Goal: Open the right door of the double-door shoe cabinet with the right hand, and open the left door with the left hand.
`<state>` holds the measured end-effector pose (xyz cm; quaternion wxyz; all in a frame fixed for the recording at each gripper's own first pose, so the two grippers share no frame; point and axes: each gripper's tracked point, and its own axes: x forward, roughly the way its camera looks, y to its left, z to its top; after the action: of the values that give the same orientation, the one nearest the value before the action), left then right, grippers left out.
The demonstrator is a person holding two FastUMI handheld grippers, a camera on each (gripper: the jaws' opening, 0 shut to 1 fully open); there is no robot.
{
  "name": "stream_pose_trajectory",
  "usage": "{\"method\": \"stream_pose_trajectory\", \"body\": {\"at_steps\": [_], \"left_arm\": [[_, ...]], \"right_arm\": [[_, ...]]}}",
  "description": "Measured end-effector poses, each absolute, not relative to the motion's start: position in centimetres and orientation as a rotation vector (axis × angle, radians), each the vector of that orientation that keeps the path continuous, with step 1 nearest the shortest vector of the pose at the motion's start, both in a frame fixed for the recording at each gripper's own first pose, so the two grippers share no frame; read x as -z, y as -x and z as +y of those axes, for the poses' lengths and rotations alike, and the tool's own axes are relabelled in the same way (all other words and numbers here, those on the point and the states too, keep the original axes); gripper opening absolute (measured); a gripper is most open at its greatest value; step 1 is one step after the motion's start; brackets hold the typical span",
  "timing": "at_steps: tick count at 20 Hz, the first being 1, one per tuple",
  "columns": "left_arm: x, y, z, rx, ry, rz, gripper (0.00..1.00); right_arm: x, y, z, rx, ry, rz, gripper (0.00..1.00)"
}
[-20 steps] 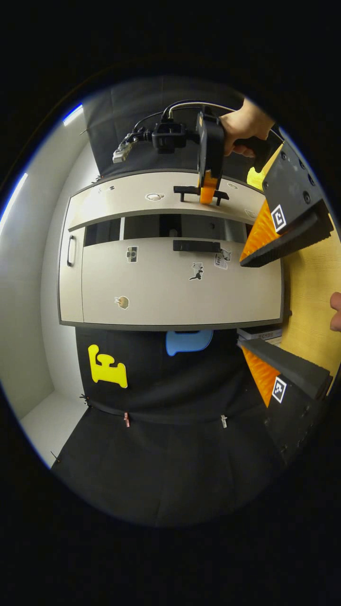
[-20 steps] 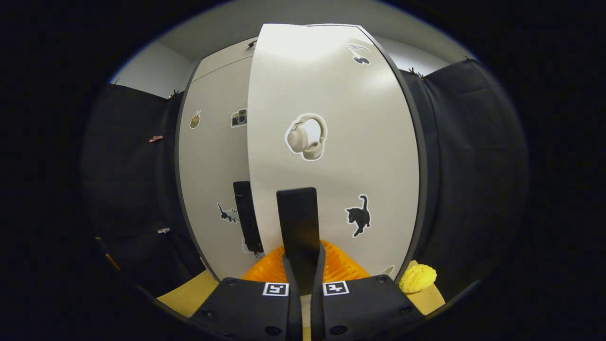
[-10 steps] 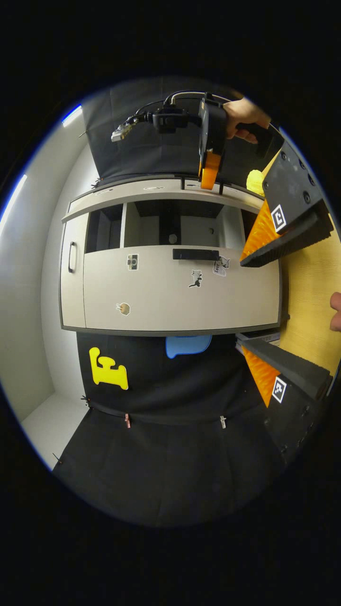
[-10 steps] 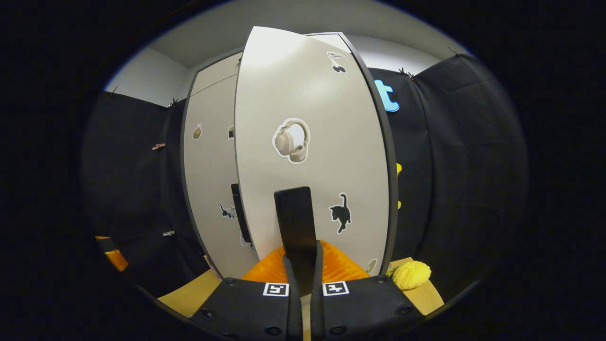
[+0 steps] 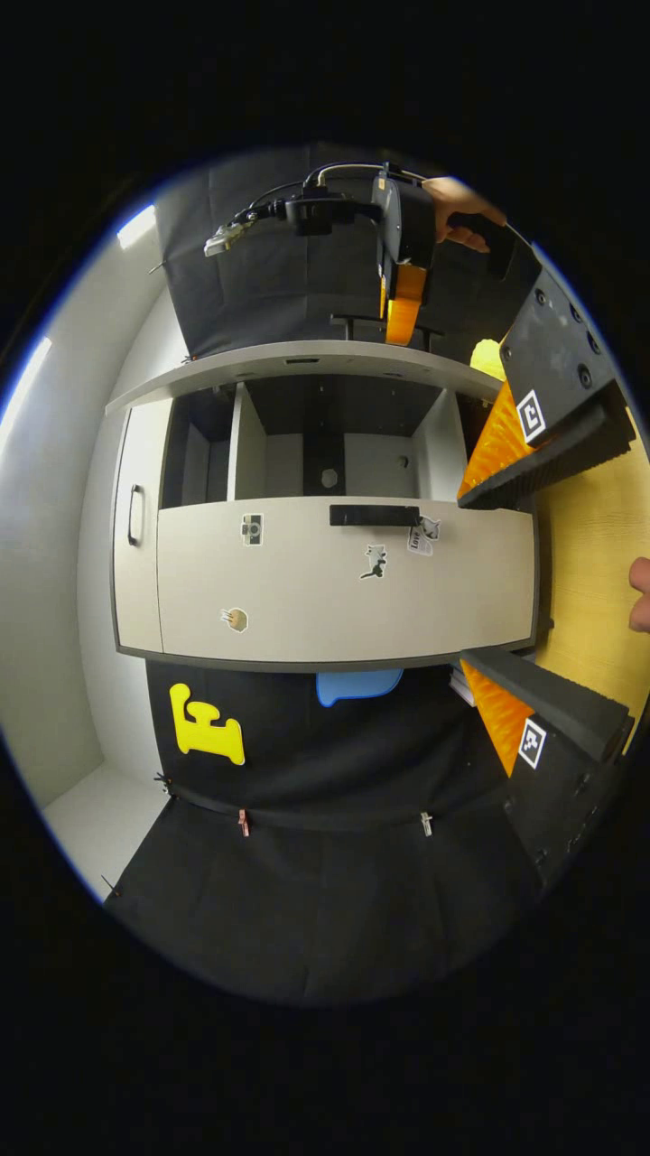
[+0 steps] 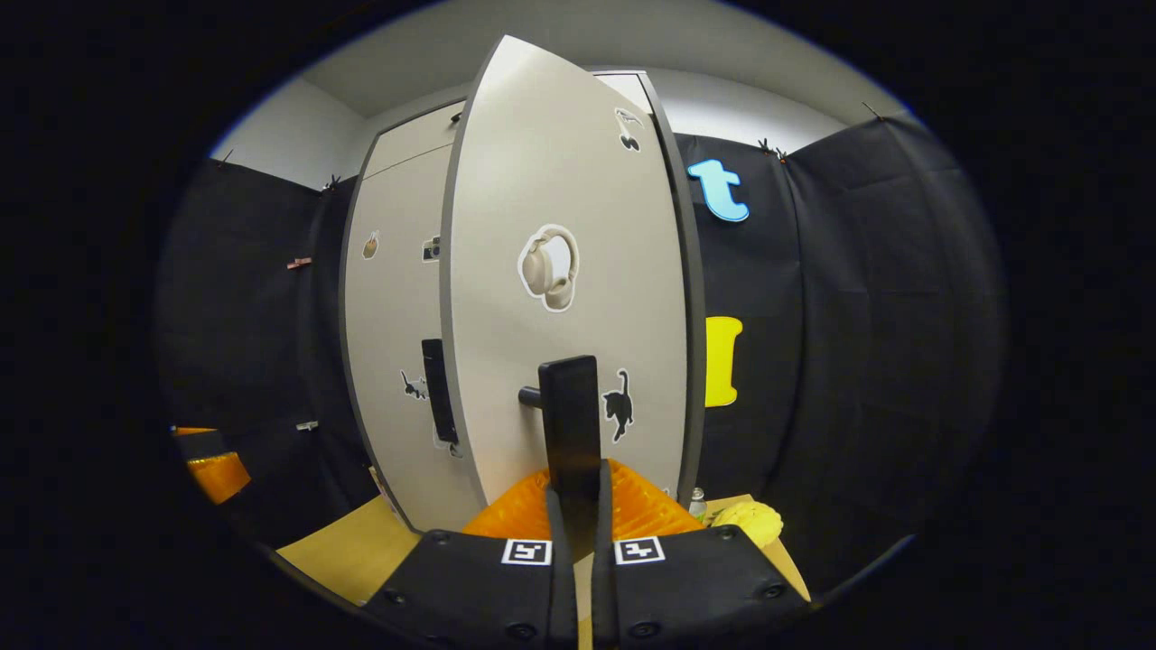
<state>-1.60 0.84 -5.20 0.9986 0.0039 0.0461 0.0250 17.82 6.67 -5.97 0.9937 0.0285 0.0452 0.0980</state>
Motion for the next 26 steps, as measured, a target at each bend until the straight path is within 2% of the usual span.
{"method": "stream_pose_trajectory", "body": {"at_steps": [7,9,13,16,18,19,20,21,26], "left_arm": [[5.1,0.5,0.1,-0.027,0.003,0.084,0.95],[5.1,0.2,-0.5,-0.014,0.007,0.084,0.95],[5.0,-0.3,-2.3,0.019,0.005,0.082,0.95],[4.9,-0.5,-3.7,0.044,0.006,0.08,0.95],[4.8,-0.6,-4.6,0.057,0.001,0.084,0.95],[4.8,-0.8,-5.1,0.063,-0.004,0.083,0.95],[4.7,-0.9,-5.5,0.069,-0.008,0.081,0.95],[4.7,-1.0,-5.8,0.072,-0.013,0.082,0.95],[4.6,-1.7,-7.3,0.086,-0.027,0.088,0.95]], "right_arm": [[5.8,-17.6,4.8,-0.124,-0.031,0.087,0.1],[5.6,-17.5,3.7,-0.094,-0.006,0.088,0.15],[4.9,-17.8,1.6,-0.011,-0.008,0.067,0.19],[4.5,-17.9,-1.1,0.036,-0.03,0.073,0.18],[4.8,-18.0,-3.2,0.014,-0.075,0.093,0.2],[4.9,-18.0,-3.5,0.0,-0.093,0.099,0.22],[4.9,-18.0,-4.0,-0.01,-0.1,0.105,0.29],[4.7,-18.1,-4.3,-0.025,-0.101,0.101,0.41],[4.2,-16.6,-4.7,-0.019,-0.07,0.072,0.55]]}}
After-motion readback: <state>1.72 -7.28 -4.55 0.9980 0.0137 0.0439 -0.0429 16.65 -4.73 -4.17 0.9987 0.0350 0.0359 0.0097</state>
